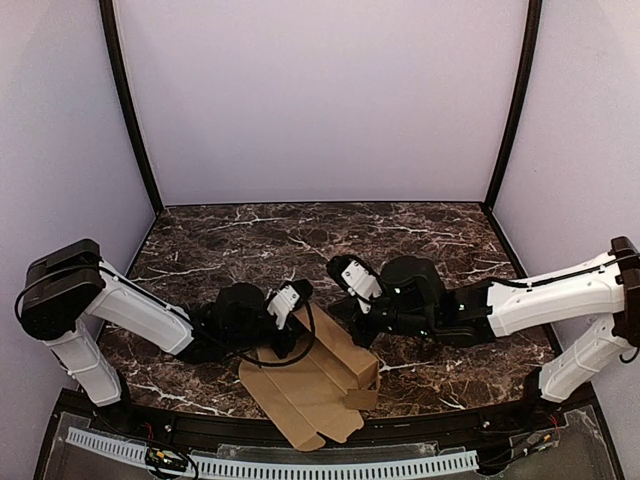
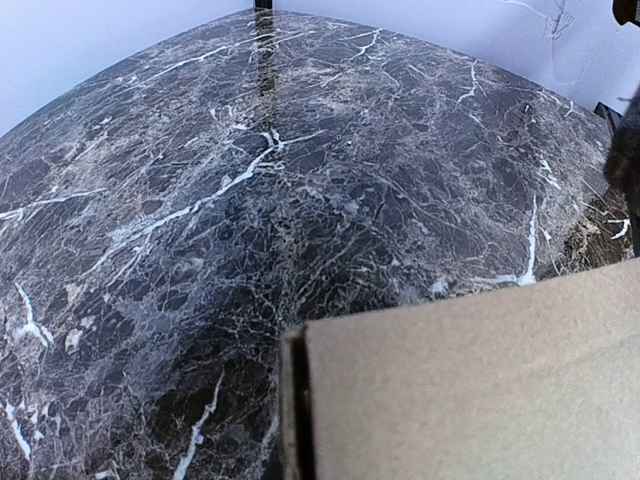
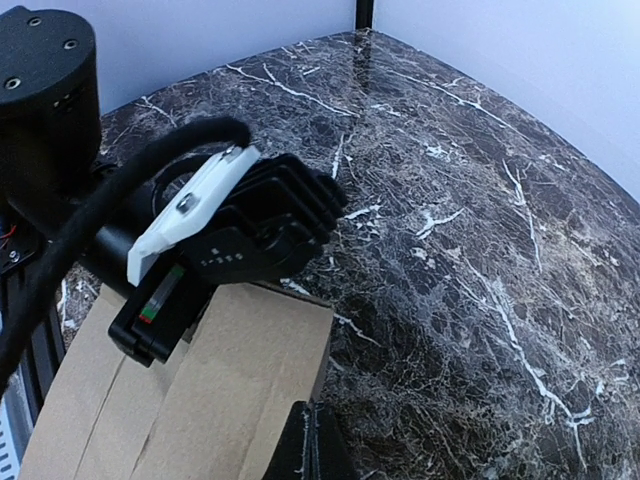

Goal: Fold the paper box

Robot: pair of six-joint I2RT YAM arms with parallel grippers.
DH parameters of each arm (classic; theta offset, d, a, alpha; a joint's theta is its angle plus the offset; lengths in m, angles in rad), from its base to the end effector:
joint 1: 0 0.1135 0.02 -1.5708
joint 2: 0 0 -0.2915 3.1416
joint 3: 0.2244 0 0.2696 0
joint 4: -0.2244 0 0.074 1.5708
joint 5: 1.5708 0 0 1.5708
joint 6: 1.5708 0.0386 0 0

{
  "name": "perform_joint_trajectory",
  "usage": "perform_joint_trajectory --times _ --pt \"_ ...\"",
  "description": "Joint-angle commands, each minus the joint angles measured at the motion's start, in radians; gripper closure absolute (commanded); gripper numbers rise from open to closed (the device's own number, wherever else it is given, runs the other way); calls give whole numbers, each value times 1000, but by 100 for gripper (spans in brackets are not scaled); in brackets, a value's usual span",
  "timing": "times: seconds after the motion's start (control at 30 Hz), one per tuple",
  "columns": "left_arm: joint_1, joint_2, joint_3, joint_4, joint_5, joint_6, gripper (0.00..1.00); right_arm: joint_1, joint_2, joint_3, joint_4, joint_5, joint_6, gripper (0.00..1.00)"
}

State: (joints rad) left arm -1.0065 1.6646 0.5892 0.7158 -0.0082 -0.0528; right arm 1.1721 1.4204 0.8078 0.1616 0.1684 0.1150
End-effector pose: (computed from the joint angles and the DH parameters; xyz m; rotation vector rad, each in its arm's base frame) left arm 0.1770 -0.2790 0.1614 0.9104 1.7745 -0.6906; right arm 0.1328 0.2986 0.2508 -0.9505 1.8451 0.6396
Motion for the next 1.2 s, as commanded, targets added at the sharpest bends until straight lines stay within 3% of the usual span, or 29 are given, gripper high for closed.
perform_joint_trajectory --times 0.0,0.57,1.17 --pt "3 28 -25 67 21 2 98 -15 55 50 105 19 57 100" --pt "1 47 -87 135 -29 -14 80 -34 240 153 169 -52 118 100" --pt "1 57 -109 174 -59 -34 83 -34 304 157 174 -85 166 100"
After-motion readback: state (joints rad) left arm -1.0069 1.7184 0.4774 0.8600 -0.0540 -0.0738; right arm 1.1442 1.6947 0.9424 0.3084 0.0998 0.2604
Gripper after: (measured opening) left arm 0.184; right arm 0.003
